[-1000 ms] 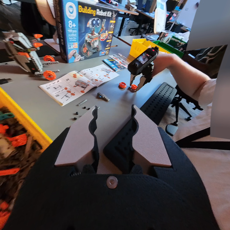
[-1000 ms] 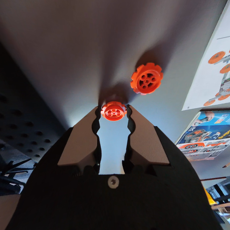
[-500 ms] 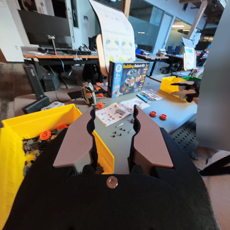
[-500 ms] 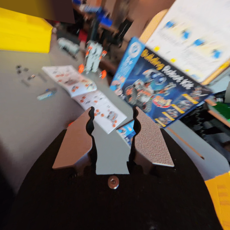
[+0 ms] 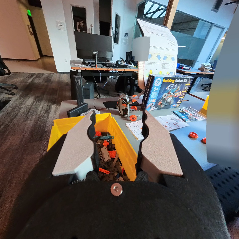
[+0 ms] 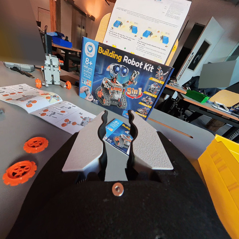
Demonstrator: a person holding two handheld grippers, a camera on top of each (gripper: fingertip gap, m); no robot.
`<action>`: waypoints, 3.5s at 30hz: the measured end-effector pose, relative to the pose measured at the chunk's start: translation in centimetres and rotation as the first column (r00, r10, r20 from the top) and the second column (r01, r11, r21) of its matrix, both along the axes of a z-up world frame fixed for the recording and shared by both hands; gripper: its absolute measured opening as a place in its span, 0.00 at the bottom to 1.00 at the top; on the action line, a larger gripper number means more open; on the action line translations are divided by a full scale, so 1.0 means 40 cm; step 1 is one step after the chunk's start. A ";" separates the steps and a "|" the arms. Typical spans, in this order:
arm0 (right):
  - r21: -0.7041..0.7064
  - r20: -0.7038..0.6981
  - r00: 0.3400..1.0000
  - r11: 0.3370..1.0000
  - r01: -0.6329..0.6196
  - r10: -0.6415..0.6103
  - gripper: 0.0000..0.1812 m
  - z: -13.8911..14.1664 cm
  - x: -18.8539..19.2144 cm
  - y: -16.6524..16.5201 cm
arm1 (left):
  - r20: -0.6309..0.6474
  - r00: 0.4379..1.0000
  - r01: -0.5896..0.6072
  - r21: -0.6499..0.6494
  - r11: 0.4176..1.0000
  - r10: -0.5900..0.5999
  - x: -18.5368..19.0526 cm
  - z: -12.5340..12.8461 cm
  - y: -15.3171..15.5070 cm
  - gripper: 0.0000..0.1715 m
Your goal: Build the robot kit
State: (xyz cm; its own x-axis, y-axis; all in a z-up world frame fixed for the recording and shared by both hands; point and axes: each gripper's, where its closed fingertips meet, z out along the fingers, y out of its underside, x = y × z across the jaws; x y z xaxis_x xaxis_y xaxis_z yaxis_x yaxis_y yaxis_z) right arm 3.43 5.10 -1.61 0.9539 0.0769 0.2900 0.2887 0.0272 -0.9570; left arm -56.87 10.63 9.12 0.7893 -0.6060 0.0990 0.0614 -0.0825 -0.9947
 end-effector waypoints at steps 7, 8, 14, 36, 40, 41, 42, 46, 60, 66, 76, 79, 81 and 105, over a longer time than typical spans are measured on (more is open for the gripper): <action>-0.095 0.076 0.996 0.994 -0.045 0.052 0.00 -0.041 -0.032 0.022 | -0.022 0.999 -0.030 -0.006 1.000 0.030 -0.010 -0.011 0.042 0.39; -0.114 0.093 0.994 0.993 -0.043 0.053 0.00 -0.050 -0.036 0.025 | -0.026 0.999 -0.031 -0.012 0.999 0.031 -0.010 -0.017 0.045 0.38; -0.172 0.178 0.982 0.984 -0.037 0.068 0.00 -0.084 -0.055 0.037 | -0.027 0.999 -0.019 -0.027 0.999 0.018 -0.006 -0.028 0.051 0.37; -0.191 0.245 0.968 0.981 -0.006 0.054 0.00 -0.102 -0.048 0.041 | -0.094 0.995 -0.035 -0.072 0.997 0.028 -0.009 -0.081 0.067 0.35; -0.193 0.250 0.967 0.981 -0.002 0.051 0.00 -0.104 -0.047 0.042 | -0.092 0.995 -0.034 -0.078 0.996 0.027 -0.011 -0.087 0.069 0.34; -0.193 0.249 0.967 0.981 -0.004 0.053 0.00 -0.105 -0.047 0.042 | -0.092 0.995 -0.034 -0.082 0.996 0.026 -0.011 -0.090 0.069 0.34; -0.195 0.249 0.967 0.981 -0.005 0.055 0.00 -0.106 -0.048 0.043 | -0.093 0.995 -0.033 -0.086 0.996 0.025 -0.012 -0.094 0.068 0.34; -0.204 0.259 0.964 0.979 -0.003 0.057 0.00 -0.111 -0.050 0.044 | -0.099 0.994 -0.043 -0.090 0.995 0.034 -0.020 -0.103 0.064 0.34; -0.206 0.276 0.960 0.978 0.016 0.043 0.00 -0.115 -0.048 0.047 | -0.108 0.993 -0.058 -0.102 0.993 0.047 -0.052 -0.120 0.058 0.31; -0.214 0.270 0.962 0.976 0.025 0.035 0.00 -0.120 -0.041 0.052 | -0.145 0.986 -0.098 -0.146 0.984 0.077 -0.076 -0.161 0.064 0.30; -0.213 0.282 0.960 0.975 0.061 0.002 0.00 -0.123 -0.026 0.052 | -0.337 0.939 -0.175 -0.276 0.945 0.076 -0.111 -0.284 0.072 0.19; -0.210 0.282 0.959 0.975 0.069 -0.007 0.00 -0.121 -0.021 0.051 | -0.445 0.895 -0.189 -0.332 0.924 0.023 -0.114 -0.332 0.082 0.10; -0.212 0.281 0.960 0.975 0.070 -0.008 0.00 -0.123 -0.019 0.050 | -0.495 0.867 -0.170 -0.412 0.895 -0.063 -0.107 -0.362 0.095 0.04; -0.237 0.304 0.952 0.968 0.083 -0.007 0.00 -0.136 -0.007 0.044 | -0.714 0.392 -0.330 -0.697 0.636 -0.580 -0.127 -0.553 0.286 0.26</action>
